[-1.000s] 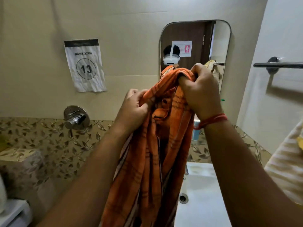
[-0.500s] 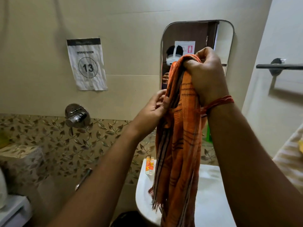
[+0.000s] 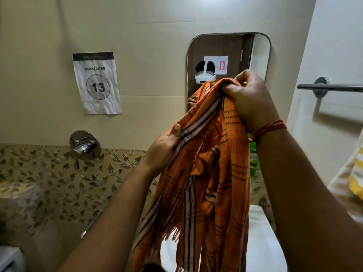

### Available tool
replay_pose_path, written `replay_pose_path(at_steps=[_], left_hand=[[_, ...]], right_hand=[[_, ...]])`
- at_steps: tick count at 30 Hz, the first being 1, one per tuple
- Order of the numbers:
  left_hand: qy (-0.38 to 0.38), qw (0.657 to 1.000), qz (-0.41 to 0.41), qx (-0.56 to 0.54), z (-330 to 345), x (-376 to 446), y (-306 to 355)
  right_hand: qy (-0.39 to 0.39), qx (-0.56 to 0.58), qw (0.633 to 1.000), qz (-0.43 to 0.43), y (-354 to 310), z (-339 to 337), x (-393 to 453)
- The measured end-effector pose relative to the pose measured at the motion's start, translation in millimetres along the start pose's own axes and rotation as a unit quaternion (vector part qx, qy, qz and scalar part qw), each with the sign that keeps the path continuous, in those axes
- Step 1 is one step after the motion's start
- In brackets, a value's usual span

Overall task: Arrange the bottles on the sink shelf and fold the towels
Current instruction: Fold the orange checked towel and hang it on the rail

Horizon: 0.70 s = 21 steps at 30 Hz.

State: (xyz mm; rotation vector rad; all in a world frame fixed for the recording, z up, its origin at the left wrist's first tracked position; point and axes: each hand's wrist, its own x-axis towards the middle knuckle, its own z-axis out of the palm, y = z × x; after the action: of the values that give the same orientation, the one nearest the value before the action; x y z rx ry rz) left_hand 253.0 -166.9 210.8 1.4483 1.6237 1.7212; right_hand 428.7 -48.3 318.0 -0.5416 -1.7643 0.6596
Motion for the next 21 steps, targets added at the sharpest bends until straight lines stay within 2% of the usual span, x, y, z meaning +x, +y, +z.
replay_pose_path(at_steps=[2, 4, 5, 6, 9, 11, 14, 19, 21], left_hand=[[-0.041, 0.983, -0.029, -0.177, -5.2, 5.7, -1.8], [-0.121, 0.913, -0.051, -0.385, -8.2, 8.5, 1.0], [-0.143, 0.886, -0.071, -0.436, -7.6, 9.5, 1.9], [-0.137, 0.884, -0.083, -0.439, -5.0, 11.9, 1.1], [-0.084, 0.961, -0.023, -0.263, 6.2, 19.5, 2.7], [-0.075, 0.984, 0.036, -0.157, 10.9, 23.4, 13.9], [-0.045, 0.991, 0.089, -0.094, 12.9, 24.7, 29.5], [-0.036, 0.99, 0.096, -0.1, 8.5, 24.7, 32.4], [-0.04, 0.992, 0.119, 0.007, 7.1, 25.2, 27.0]], right_hand=[[-0.026, -0.013, 1.0, -0.003, 5.5, -1.5, 0.6], [-0.074, 0.01, 0.997, -0.002, 7.4, -0.3, -1.1], [-0.103, 0.034, 0.994, 0.002, 8.0, 0.6, -2.1], [-0.136, 0.057, 0.989, 0.002, 8.9, 2.4, -2.8], [-0.246, 0.07, 0.967, -0.013, 11.3, 9.2, -6.9], [-0.295, 0.043, 0.954, -0.035, 11.1, 13.0, -9.1], [-0.286, 0.045, 0.955, -0.058, 8.0, 13.8, -7.7], [-0.24, 0.049, 0.967, -0.069, 4.1, 11.5, -4.1], [-0.191, 0.038, 0.979, -0.058, 5.4, 14.1, -3.1]])
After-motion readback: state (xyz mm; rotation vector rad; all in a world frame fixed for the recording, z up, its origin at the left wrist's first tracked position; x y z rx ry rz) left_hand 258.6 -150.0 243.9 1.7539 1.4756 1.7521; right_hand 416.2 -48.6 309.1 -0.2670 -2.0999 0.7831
